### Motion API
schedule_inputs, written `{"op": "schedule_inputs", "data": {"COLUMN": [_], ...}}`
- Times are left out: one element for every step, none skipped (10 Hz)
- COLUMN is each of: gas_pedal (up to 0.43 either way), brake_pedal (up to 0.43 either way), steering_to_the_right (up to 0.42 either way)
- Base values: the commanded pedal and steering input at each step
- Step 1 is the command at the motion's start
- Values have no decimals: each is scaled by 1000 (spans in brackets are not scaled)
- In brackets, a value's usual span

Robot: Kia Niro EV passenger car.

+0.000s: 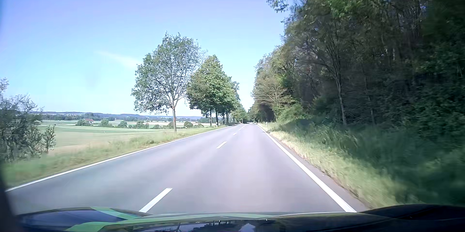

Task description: Follow the waypoints while adhering to traffic rules and regulations

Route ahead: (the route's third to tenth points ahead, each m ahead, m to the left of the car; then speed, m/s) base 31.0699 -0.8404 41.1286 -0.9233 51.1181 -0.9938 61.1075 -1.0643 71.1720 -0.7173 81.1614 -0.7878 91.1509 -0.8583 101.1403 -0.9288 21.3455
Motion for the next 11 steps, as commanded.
{"op": "schedule_inputs", "data": {"gas_pedal": [189,189,189,189,189,189,189,189,189,189,177], "brake_pedal": [0,0,0,0,0,0,0,0,0,0,0], "steering_to_the_right": [6,9,8,8,8,6,4,3,3,2,-1]}}
